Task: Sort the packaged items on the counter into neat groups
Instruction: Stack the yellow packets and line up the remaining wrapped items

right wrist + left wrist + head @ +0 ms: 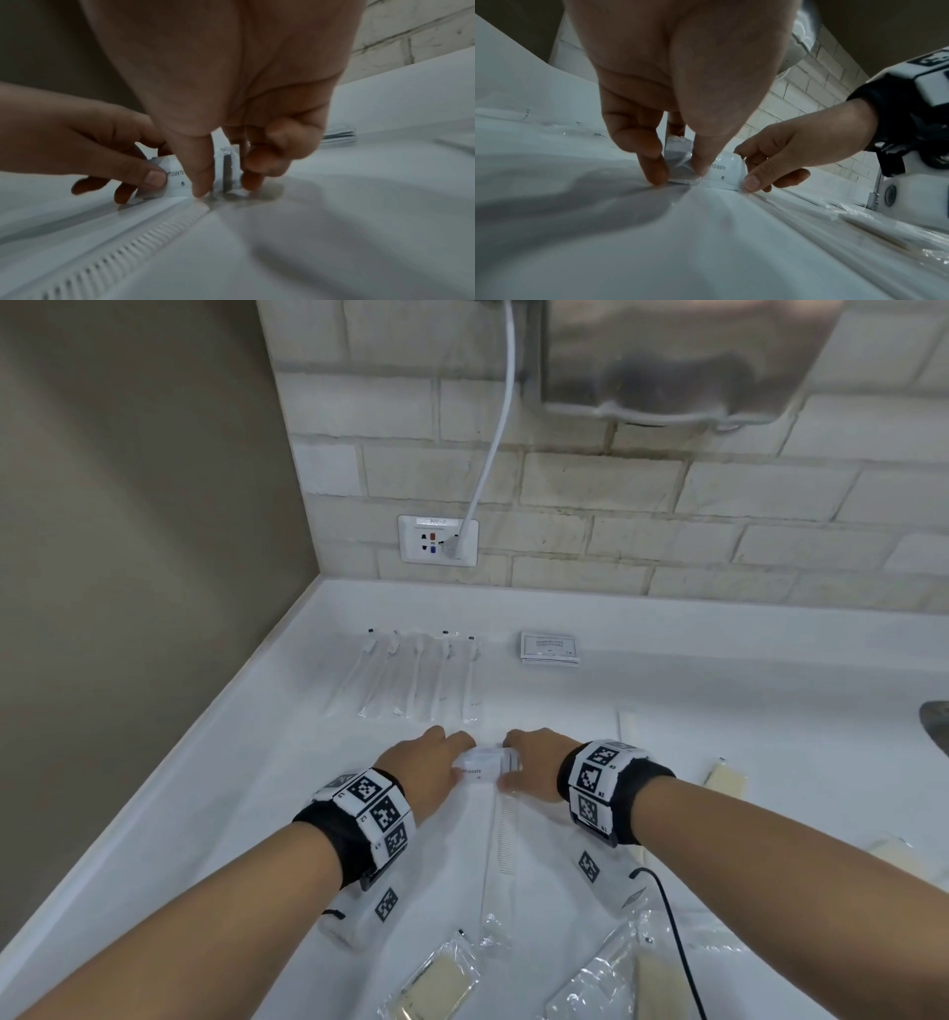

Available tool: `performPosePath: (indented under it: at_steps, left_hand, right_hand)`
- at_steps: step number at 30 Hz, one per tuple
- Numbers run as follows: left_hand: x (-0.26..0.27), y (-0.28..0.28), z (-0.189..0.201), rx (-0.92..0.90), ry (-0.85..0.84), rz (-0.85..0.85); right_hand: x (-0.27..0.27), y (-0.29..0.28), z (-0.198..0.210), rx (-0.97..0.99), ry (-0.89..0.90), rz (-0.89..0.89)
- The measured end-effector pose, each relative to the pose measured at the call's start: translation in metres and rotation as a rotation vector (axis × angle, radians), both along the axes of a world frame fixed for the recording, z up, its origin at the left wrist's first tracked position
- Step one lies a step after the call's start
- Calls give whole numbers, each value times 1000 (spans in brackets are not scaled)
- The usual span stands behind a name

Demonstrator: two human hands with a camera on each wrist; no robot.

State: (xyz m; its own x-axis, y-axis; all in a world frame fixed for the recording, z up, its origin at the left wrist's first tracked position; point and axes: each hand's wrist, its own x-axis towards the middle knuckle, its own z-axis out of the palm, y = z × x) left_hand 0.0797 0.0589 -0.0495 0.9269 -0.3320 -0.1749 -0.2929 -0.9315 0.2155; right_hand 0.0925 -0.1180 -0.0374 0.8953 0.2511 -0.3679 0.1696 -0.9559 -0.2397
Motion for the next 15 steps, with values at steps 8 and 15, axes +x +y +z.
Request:
performPosePath:
  at_steps: [8, 15]
  left_hand:
    - [-1, -7, -3, -99, 29, 4]
    - [0, -9, -3, -102, 12, 1]
  right_hand:
    - [1, 9, -4, 79, 0, -6]
    - [0, 4, -3, 154, -8, 16]
